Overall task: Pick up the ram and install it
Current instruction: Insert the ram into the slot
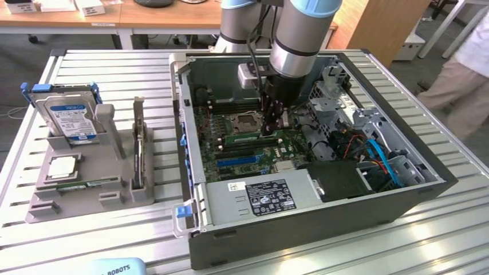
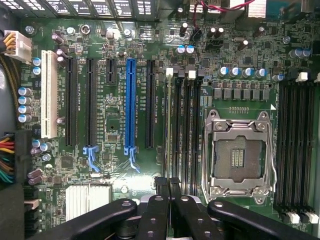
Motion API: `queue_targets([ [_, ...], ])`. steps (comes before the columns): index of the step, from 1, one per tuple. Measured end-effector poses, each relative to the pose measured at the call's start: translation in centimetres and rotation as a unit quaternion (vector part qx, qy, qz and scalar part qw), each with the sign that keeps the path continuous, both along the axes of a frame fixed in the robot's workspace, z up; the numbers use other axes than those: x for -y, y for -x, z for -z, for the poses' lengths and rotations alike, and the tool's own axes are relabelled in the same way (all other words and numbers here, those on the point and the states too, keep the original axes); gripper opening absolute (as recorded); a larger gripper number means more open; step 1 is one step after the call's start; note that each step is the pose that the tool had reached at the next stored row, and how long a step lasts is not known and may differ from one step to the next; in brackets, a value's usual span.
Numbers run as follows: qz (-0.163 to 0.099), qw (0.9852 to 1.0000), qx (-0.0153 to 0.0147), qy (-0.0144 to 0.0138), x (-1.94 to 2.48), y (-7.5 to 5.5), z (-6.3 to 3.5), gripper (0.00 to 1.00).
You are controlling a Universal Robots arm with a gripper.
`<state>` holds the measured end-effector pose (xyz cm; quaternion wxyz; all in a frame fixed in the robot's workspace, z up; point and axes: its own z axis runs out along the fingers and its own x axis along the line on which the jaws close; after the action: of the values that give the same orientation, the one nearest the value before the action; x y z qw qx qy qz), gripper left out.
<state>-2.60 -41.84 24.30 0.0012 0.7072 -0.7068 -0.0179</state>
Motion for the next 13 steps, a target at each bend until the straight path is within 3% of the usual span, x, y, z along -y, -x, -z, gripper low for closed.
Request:
queue_targets([
  [13, 0.000, 1.0000, 0.0000, 0.0000, 0.01, 0.03, 0.34, 0.11],
])
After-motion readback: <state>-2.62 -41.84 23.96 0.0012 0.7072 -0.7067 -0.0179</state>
